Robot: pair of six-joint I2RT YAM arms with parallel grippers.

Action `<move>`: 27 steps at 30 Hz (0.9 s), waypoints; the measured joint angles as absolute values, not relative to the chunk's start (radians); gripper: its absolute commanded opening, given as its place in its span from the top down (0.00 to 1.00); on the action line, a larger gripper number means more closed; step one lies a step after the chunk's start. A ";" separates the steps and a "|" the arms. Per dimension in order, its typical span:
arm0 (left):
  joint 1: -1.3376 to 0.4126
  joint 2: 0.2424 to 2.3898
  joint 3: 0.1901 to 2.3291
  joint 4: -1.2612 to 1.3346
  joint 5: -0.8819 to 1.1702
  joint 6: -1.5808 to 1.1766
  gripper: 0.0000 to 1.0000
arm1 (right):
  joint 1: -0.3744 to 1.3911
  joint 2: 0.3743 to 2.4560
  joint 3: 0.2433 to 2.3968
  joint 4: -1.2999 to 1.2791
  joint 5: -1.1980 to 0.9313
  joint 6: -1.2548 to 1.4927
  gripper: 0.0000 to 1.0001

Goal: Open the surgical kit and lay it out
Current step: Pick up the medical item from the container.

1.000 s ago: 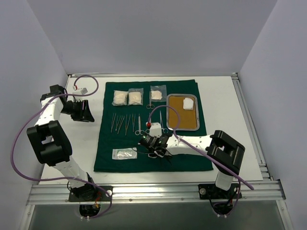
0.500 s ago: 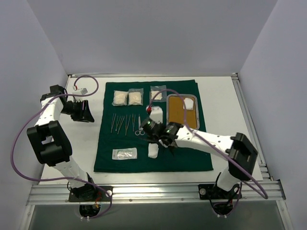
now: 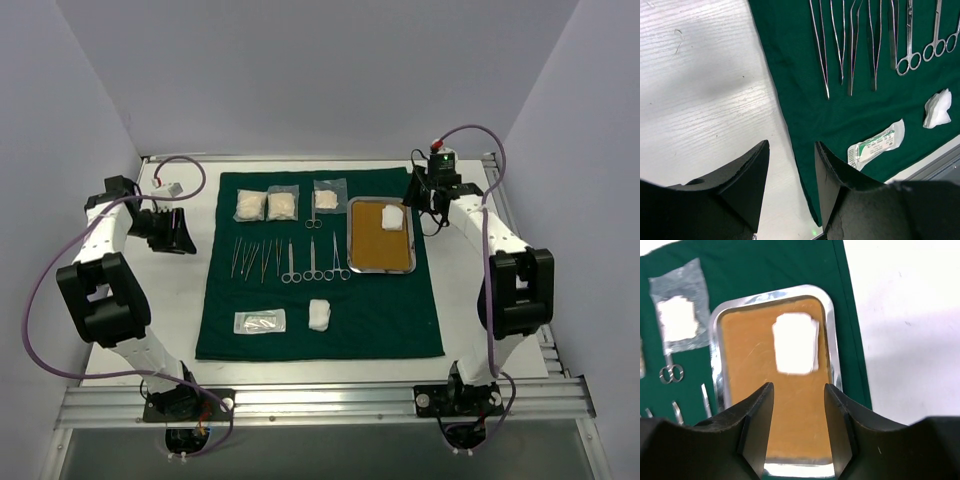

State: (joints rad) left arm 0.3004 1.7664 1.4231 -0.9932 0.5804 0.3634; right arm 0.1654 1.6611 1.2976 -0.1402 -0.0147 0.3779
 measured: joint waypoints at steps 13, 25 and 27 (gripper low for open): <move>0.089 1.766 1.447 -0.989 0.655 0.405 0.49 | 0.018 2.022 1.475 -0.065 -0.252 0.289 0.65; -0.196 1.805 1.507 -0.998 0.778 0.448 0.49 | 0.020 2.059 1.460 -0.025 -0.327 0.283 0.70; -0.199 1.818 1.507 -0.997 0.778 0.445 0.49 | 0.020 2.059 1.455 -0.021 -0.332 0.283 0.70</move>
